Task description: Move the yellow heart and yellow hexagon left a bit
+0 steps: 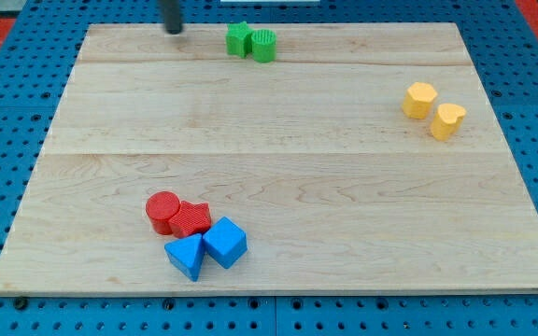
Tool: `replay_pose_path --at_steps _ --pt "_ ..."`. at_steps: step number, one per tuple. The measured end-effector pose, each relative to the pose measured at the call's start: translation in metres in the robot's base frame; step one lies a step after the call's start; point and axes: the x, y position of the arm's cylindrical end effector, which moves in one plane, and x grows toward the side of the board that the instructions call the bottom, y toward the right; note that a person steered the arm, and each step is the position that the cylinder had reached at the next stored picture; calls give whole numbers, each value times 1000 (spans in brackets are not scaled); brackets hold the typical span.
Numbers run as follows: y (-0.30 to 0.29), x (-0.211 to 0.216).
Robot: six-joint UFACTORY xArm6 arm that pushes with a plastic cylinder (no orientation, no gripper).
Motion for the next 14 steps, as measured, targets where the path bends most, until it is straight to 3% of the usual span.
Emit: replay_pose_path --at_steps 1,4,5,6,7,8,9,10,11,12,13,14 --pt "100 14" --pt "222 99" --pt "168 61" --pt "141 84" --pt "173 140" --pt "210 152" --pt "173 141" --pt "255 114" --pt "321 122" --pt "317 158" --pt "312 167" --pt "376 151"
